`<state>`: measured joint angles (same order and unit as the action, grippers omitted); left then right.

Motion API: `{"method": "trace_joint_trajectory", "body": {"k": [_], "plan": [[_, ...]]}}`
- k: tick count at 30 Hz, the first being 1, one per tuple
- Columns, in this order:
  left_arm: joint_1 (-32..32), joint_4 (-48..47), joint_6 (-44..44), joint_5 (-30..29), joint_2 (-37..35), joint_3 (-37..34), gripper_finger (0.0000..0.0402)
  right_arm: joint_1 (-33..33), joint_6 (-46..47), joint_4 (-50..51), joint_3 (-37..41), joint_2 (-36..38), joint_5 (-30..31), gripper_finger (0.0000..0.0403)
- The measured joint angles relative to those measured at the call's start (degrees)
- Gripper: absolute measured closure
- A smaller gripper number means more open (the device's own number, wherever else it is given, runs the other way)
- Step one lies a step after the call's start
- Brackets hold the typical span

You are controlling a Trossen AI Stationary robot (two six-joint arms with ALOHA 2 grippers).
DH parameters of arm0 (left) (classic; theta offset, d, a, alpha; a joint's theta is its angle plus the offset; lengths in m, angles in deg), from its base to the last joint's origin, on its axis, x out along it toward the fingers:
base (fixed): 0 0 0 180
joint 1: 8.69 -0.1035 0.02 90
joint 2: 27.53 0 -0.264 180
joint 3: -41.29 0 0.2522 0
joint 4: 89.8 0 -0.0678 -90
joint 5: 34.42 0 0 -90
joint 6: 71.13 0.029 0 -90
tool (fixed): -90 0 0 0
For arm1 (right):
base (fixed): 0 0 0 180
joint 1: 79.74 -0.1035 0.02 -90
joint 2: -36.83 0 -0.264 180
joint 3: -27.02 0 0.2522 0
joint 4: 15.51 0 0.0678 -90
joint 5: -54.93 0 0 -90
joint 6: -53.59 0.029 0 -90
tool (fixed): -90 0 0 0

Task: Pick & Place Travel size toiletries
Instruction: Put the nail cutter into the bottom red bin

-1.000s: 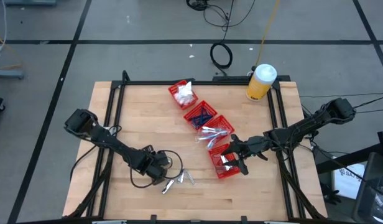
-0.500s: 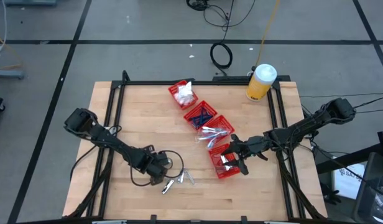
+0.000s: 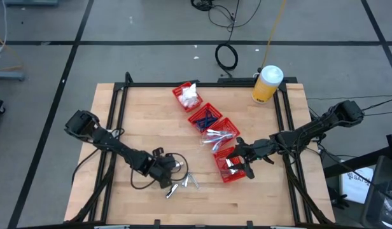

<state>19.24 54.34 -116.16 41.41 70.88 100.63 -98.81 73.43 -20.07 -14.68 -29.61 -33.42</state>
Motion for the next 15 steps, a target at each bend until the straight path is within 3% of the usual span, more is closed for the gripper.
{"method": "trace_joint_trajectory", "body": {"k": [7, 11, 15], "plan": [[1.64, -2.01, 6.27, -5.12, -4.32, 1.35, 0.0387, 0.0, 0.02, -0.29, 0.0, -0.02, 0.01, 0.019], [2.08, 1.27, 10.12, -13.48, -9.99, 2.58, 0.0401, 0.0, -0.05, -1.42, 0.04, -0.02, 2.06, 0.019], [2.41, 9.59, 21.05, -22.83, -13.6, 2.39, 0.0401, 0.0, -2.87, -5.19, 0.07, -0.02, 7.01, 0.019]]}}
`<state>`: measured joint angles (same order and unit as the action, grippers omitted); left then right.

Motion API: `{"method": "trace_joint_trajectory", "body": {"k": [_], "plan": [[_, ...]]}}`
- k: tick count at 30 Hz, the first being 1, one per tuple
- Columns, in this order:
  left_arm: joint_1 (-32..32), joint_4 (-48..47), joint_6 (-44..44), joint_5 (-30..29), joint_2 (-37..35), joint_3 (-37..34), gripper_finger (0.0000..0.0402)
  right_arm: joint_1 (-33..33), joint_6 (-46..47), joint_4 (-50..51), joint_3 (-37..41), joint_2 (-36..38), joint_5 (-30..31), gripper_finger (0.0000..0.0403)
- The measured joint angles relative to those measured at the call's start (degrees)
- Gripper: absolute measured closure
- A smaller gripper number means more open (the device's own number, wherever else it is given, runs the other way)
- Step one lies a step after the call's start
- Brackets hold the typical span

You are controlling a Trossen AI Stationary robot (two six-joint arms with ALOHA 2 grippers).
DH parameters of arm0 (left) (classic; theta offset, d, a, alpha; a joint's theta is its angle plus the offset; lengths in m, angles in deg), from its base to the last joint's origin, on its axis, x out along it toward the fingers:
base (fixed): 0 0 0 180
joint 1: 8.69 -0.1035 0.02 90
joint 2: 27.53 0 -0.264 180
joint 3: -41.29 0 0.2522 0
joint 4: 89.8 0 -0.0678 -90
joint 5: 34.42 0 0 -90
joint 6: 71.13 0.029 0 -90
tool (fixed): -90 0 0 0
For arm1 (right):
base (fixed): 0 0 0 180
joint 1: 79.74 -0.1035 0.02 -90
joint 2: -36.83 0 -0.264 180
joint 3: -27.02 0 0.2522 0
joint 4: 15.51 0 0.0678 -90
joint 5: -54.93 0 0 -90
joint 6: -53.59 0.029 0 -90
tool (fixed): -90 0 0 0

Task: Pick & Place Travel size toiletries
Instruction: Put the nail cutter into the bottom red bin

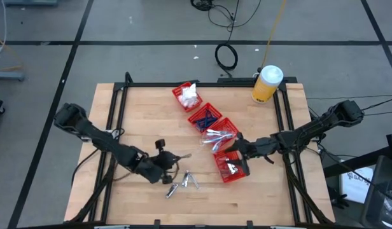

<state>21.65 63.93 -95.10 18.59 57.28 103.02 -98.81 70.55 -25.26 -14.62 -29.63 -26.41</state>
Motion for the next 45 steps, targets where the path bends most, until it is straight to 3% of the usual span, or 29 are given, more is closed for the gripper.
{"method": "trace_joint_trajectory", "body": {"k": [5, 12, 18, 24, 33, 38, 45], "plan": [[-1.24, 15.56, 16.19, -5.15, -0.41, 0.21, 0.0401, 0.0, -6.07, -8.22, 0.0, 0.02, 5.06, 0.019], [-5.64, 34.09, 30.6, 0.54, 3.96, 0.23, 0.0401, 1.17, -11.83, -18.59, -0.02, -2.48, 6.22, 0.019], [-8.88, 40.34, 32.99, 5.84, 6.23, 0.23, 0.04, 2.77, -12.54, -31.61, -0.02, -10.48, 5.91, 0.019], [-10.83, 41.09, 32.62, 9.62, 6.91, 0.25, 0.04, 4.11, -16.29, -45.97, -1.14, -19.32, 0.12, 0.0177], [-10.99, 41.23, 32.75, 11.68, 6.85, 0.34, 0.04, 6.36, -16.81, -46.09, -7.76, -26.57, -4.42, 0.0148], [-10.99, 41.11, 32.5, 11.63, 6.85, 0.34, 0.0399, 6.36, -19.52, -46.03, -8.39, -27.47, -4.4, 0.0197], [-10.99, 40.93, 32.42, 11.96, 6.85, 0.34, 0.0398, 6.32, -22.29, -45.64, -8.39, -27.45, -4.5, 0.0334]]}}
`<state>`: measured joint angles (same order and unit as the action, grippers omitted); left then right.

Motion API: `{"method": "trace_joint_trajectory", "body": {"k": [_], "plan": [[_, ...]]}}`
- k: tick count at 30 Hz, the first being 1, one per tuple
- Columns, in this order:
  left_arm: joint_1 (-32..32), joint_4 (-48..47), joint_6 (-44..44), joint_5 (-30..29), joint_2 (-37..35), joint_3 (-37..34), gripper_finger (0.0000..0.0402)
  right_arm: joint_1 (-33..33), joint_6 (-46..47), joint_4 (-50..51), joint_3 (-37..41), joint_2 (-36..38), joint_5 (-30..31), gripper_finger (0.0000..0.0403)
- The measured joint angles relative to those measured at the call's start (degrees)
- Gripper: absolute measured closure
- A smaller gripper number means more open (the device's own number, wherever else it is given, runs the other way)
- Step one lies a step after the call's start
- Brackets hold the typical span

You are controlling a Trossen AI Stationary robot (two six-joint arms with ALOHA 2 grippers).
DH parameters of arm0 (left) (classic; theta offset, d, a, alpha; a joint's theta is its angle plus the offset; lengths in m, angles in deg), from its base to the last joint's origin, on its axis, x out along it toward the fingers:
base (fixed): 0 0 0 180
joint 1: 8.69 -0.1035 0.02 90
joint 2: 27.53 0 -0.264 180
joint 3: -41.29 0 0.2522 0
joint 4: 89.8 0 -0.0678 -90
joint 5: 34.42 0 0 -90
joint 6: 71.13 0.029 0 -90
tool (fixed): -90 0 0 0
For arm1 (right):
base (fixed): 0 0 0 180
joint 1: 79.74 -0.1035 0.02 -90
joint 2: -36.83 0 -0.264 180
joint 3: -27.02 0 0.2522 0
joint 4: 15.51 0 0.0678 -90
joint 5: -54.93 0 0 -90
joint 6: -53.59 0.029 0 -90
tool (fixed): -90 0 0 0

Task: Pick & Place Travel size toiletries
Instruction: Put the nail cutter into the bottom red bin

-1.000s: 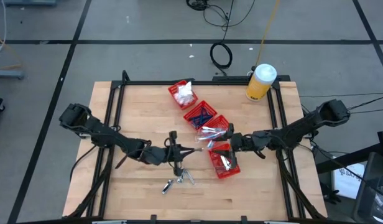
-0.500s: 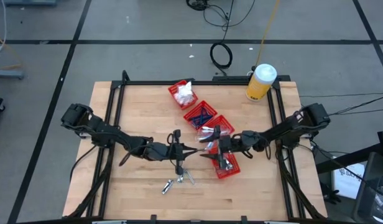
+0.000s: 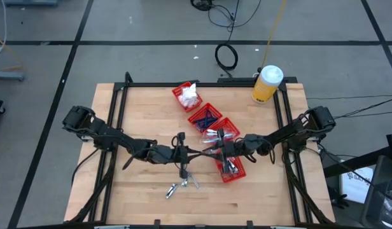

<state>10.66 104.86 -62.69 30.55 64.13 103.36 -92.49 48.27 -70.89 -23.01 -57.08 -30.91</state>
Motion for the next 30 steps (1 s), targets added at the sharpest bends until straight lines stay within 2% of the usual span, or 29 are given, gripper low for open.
{"method": "trace_joint_trajectory", "body": {"k": [2, 3, 7, 10, 14, 18, 21, 26, 30], "plan": [[-0.11, -0.17, -0.86, 0.1, 0.0, 0.0, 0.04, 0.03, -0.82, 0.04, 0.0, 0.0, 0.03, 0.0373], [-0.14, -0.42, -1.84, 0.1, 0.0, 0.0, 0.04, 0.04, -1.47, 0.1, 0.0, 0.0, 0.01, 0.0381], [-0.77, -2.28, -10.22, -0.72, -0.07, 0.11, 0.0385, 0.07, -1.3, 0.44, 0.0, 0.0, 0.45, 0.0375], [-1.52, -7.26, -20.7, -2.81, -0.39, 0.17, 0.0349, 0.65, -0.02, 1.48, 0.06, 0.0, 0.99, 0.0375], [-1.59, -13.79, -25.65, -0.94, -0.7, -0.02, 0.0273, 1.1, 2.85, 6.9, 0.1, 3.57, -0.02, 0.0379], [-1.18, -16.38, -26.22, 1.26, -0.74, 0.02, 0.02, 0.09, 6.57, 19.48, 0.02, 10.36, 0.06, 0.0379], [-1.13, -20.07, -26.23, 2.49, -0.72, 0.0, 0.0163, -2.65, 10.23, 31.79, -0.85, 16.99, -0.1, 0.0379], [-1.79, -24.07, -30.33, 2.47, -0.72, 0.0, 0.0133, -7.87, 21.27, 53.55, -1.62, 24.29, 0.21, 0.0379], [-2.36, -24.31, -31.78, 2.47, -0.72, 0.0, 0.0131, -11.05, 28.79, 65.95, -1.58, 25.42, 0.17, 0.0376]]}}
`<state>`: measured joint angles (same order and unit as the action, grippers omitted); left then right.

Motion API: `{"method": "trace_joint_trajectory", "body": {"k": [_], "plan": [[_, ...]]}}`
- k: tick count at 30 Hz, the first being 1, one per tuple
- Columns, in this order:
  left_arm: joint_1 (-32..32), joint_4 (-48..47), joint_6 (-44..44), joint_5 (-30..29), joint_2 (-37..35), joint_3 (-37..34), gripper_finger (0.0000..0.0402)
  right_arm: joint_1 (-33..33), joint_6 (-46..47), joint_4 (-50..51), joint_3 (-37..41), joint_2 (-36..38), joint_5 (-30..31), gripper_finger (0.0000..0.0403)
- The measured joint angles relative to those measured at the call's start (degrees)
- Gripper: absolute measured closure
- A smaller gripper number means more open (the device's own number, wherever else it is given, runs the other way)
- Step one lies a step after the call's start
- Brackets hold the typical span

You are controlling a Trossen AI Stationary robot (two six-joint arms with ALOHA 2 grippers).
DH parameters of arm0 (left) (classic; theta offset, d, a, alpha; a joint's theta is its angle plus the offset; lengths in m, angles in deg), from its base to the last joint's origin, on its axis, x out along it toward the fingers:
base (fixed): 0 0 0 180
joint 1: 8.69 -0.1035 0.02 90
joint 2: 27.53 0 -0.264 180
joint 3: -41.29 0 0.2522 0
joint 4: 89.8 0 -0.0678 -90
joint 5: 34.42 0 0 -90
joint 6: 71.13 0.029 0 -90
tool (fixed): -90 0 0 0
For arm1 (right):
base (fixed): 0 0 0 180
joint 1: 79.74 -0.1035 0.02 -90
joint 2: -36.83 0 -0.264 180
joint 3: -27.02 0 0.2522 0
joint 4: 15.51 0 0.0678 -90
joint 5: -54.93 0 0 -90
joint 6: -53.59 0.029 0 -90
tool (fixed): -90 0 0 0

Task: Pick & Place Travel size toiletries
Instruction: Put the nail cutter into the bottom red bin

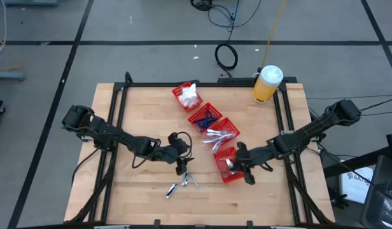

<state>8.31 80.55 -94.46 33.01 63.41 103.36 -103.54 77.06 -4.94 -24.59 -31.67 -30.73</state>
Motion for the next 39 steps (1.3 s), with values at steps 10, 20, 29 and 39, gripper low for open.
{"method": "trace_joint_trajectory", "body": {"k": [10, 20, 29, 39], "plan": [[-1.62, 0.35, -2.82, -0.02, 0.0, 0.0, 0.013, -0.58, 9.94, 0.33, 4.71, -3.04, 0.02, 0.0364], [-1.56, 0.35, -2.75, 0.07, 0.0, 0.0, 0.013, -0.58, 10.04, -1.91, 5.52, -3.03, 0.07, 0.0254], [-1.56, 0.35, -2.73, 0.09, 0.0, 0.0, 0.0131, -0.93, 8.4, -8.71, 5.52, -3.03, -5.29, 0.0199], [-1.56, 0.35, -2.71, 0.09, 0.02, 0.0, 0.0131, -0.44, 13.59, -18.61, 5.52, -11.17, -15.22, 0.0217]]}}
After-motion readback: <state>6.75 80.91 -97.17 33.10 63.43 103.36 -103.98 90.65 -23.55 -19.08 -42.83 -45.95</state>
